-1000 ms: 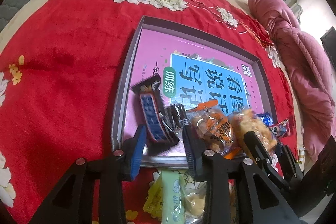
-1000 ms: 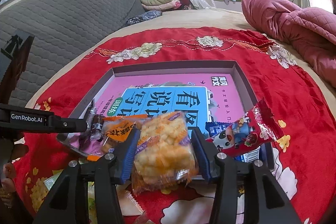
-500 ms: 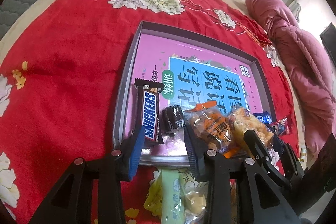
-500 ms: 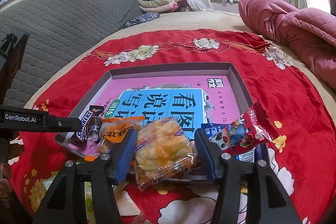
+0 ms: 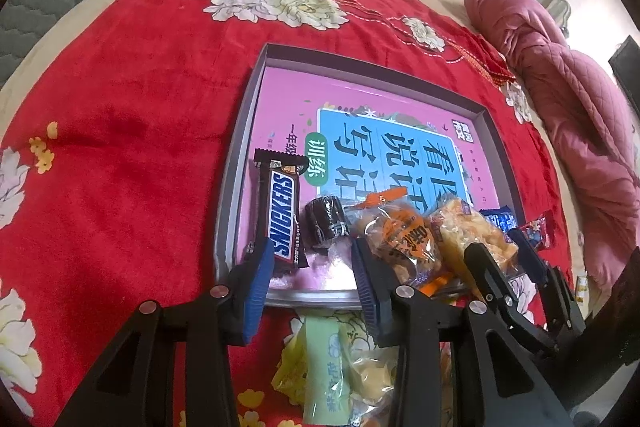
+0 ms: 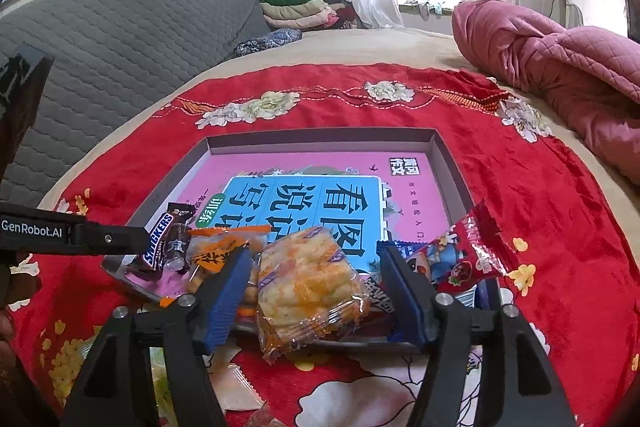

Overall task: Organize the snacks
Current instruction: 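Withdraw both open grippers from the box back toward the snack pile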

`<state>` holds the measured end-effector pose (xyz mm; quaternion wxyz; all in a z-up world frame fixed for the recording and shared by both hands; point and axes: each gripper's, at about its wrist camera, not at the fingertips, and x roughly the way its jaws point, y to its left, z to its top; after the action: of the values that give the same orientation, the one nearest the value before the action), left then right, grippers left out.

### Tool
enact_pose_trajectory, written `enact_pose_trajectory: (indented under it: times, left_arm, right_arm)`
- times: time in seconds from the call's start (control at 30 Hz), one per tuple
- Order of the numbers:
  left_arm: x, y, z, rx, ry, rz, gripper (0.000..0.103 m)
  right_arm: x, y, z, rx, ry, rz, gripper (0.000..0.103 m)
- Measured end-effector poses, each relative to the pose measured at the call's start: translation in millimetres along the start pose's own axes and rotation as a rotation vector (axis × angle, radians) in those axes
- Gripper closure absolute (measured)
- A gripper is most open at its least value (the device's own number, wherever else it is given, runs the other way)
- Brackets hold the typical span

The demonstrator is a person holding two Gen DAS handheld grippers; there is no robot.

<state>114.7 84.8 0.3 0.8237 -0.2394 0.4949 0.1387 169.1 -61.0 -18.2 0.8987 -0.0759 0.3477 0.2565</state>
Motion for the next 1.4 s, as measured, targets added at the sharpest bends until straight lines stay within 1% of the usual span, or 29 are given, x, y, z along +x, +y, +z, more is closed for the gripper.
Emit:
enact_pose_trajectory:
  times: [0.23, 0.4, 0.73, 0.9, 1.4]
  left_arm:
    - [-1.7, -0.5, -1.1, 0.004, -0.004, 0.009, 0.061]
    - [-5.9, -2.7, -1.7, 0.016, -0.015, 0.021, 0.061]
    - [-12.9, -4.8, -2.8, 0.027, -0.027, 0.031, 0.061]
    - [-17.7, -6.0, -3.7, 0.033, -0.035, 0.033, 0.061]
    - [-32.2, -7.8, -7.5, 0.050, -0.048, 0.032, 0.061]
  right_arm:
    - [-2.6, -1.0, 0.8, 0.004, -0.007, -0.010, 0.033]
    - [-5.5, -1.2, 1.5, 0.005, -0.016, -0.004, 0.027]
    - [-12.0, -1.3, 2.3, 0.003, -0.035, -0.015, 0.021]
    - [-15.7, -1.5, 2.6, 0.000, -0.047, -0.027, 0.015]
    - [-29.9, -2.2, 2.0, 0.005, -0.061, -0.051, 0.013]
